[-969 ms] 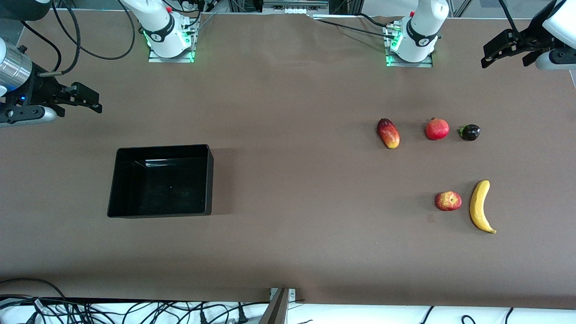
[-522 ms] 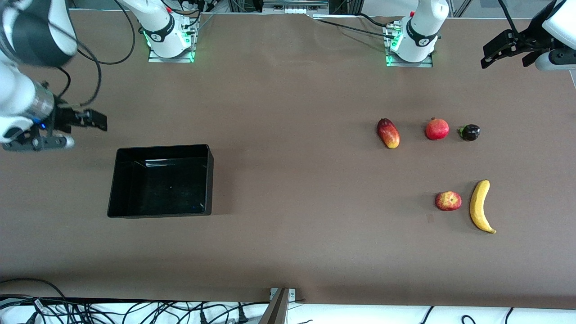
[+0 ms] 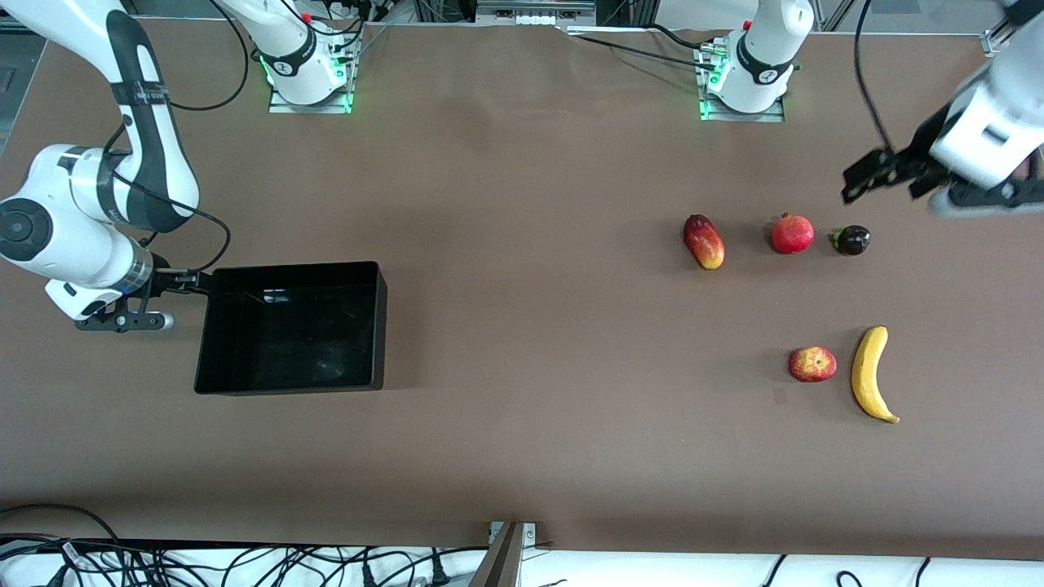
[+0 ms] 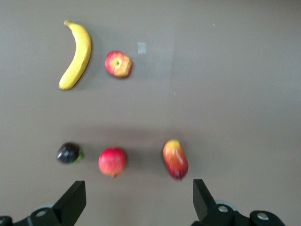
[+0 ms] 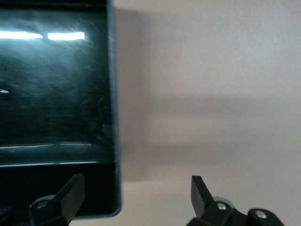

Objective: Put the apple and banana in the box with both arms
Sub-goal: 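Push the box with the right gripper while the left gripper grasps the apple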

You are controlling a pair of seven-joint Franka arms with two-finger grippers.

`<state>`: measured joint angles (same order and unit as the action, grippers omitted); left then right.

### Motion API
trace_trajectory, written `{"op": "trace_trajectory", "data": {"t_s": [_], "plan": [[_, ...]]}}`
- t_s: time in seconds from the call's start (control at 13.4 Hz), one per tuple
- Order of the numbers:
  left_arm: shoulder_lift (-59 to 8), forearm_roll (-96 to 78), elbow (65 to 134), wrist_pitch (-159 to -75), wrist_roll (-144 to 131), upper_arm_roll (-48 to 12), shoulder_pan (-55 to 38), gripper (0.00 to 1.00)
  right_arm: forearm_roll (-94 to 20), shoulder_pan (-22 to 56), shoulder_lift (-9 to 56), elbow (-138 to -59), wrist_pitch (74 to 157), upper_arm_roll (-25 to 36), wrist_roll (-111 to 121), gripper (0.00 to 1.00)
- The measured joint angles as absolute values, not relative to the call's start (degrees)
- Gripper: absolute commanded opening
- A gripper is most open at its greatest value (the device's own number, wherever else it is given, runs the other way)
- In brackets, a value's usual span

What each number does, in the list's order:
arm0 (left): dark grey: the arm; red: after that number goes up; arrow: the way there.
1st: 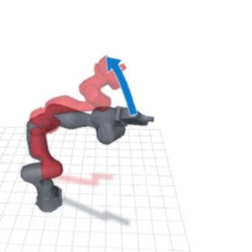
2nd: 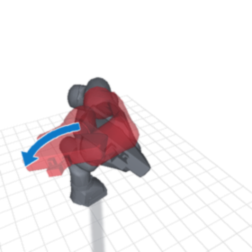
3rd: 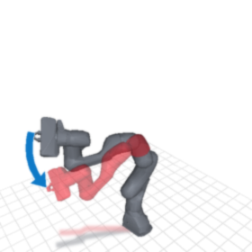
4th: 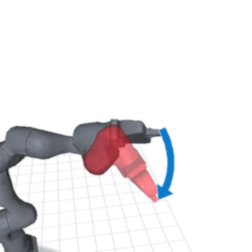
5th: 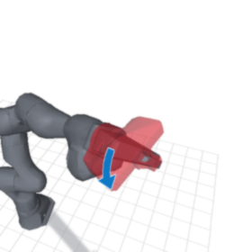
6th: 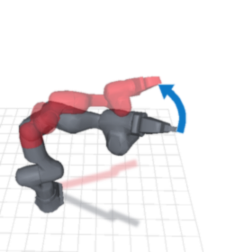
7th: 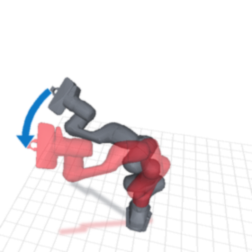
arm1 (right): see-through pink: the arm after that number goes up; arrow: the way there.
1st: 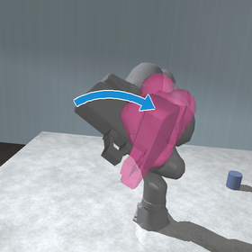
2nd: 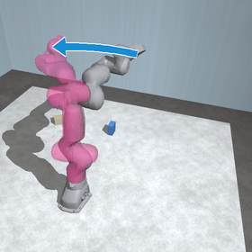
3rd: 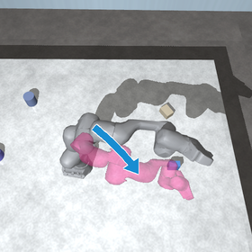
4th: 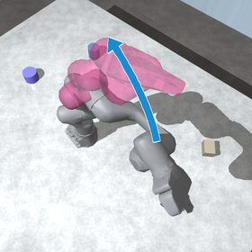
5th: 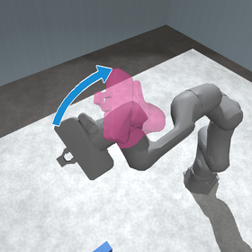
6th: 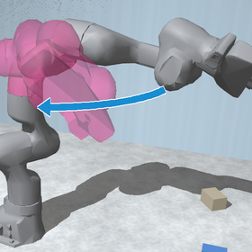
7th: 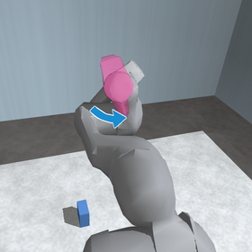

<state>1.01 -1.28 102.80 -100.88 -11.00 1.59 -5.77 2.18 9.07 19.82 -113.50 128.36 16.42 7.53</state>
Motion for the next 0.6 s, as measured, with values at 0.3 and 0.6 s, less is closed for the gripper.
{"op": "trace_trajectory", "data": {"t_s": [0.3, 0.6], "plan": [[-10.8, -1.0, 105.8, -119.6, -11.1, 1.9, -4.9, 1.00, -0.9, 7.7, 23.0, -115.5, 132.4, 16.4, 9.6, 0.44], [-23.4, 2.9, 105.9, -136.5, -10.8, 2.0, -2.4, 1.00, -4.0, 7.7, 24.8, -115.5, 134.0, 16.1, 10.9, 0.00]]}}
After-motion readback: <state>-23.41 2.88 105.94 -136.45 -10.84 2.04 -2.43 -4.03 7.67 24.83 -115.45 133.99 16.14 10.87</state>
